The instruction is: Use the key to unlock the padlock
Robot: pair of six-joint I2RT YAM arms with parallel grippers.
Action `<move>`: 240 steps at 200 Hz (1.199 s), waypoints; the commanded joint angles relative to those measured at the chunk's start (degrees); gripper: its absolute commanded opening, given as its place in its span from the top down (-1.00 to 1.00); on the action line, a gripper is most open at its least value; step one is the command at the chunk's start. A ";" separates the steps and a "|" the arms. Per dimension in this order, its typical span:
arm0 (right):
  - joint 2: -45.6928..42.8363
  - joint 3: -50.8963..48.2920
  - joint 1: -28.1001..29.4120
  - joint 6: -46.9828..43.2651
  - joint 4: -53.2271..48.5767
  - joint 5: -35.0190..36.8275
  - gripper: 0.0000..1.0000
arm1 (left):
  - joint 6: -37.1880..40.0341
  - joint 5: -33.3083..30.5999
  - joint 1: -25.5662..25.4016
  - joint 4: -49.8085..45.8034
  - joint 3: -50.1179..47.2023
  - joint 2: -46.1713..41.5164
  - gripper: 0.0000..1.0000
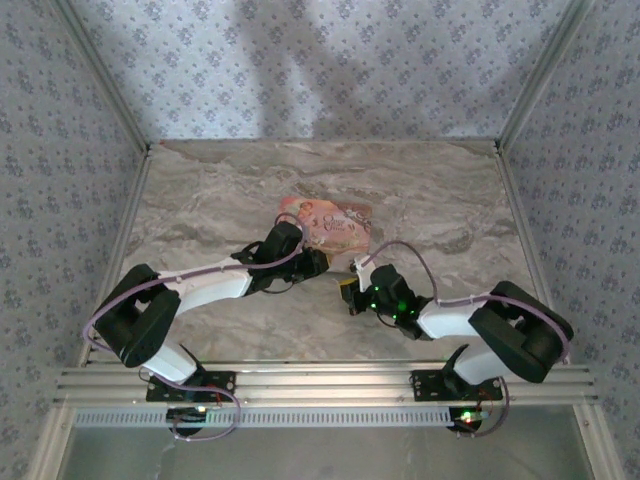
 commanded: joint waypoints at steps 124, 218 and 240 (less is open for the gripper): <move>5.81 2.04 -3.58 0.39 10.91 -4.36 1.00 | -1.12 1.02 0.24 1.07 2.38 -2.04 0.51; 7.17 3.18 -3.96 1.29 12.19 -6.30 1.00 | -1.21 1.13 0.25 1.07 2.38 -2.12 0.50; 7.24 3.09 -3.93 1.51 12.56 -6.55 1.00 | -1.21 1.19 0.21 1.03 2.37 -2.14 0.51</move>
